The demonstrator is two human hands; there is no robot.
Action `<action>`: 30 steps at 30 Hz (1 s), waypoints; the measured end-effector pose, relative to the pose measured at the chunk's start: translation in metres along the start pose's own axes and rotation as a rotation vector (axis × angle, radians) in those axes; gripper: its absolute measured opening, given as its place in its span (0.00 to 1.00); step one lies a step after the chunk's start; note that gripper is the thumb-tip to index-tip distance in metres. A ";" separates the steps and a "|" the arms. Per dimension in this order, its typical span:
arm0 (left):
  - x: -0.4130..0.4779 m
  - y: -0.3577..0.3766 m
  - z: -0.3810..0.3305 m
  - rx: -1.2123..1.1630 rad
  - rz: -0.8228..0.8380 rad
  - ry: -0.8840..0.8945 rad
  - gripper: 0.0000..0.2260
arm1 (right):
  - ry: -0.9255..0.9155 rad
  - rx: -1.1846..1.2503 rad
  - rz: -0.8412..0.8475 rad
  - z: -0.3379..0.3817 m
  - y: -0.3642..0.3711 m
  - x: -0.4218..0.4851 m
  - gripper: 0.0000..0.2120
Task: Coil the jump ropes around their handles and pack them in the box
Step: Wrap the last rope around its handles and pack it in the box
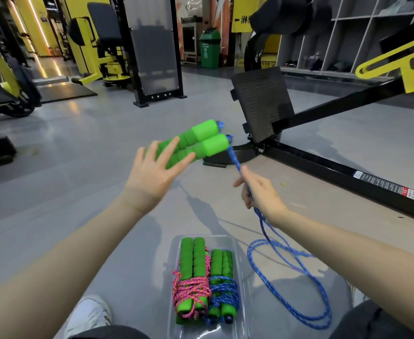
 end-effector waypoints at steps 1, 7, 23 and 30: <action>-0.009 -0.001 0.015 0.052 0.031 -0.011 0.29 | 0.024 -0.100 0.130 -0.004 -0.004 0.001 0.13; -0.066 -0.013 0.059 0.220 0.137 0.148 0.23 | 0.019 -1.371 0.283 -0.014 -0.038 0.029 0.09; -0.086 -0.037 0.105 0.298 0.034 -0.168 0.23 | -0.190 -1.253 0.170 0.066 -0.019 0.077 0.22; -0.032 -0.014 0.041 0.130 -0.014 0.111 0.22 | 0.156 -0.663 0.447 0.021 -0.010 0.045 0.46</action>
Point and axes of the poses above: each hand's wrist, its own x-axis towards the middle knuckle, its own y-axis out of the palm, z = x × y, the point moved 2 cm from there along x, towards the middle knuckle, and after that the axes turned 5 degrees about -z, right-handed, at the moved point
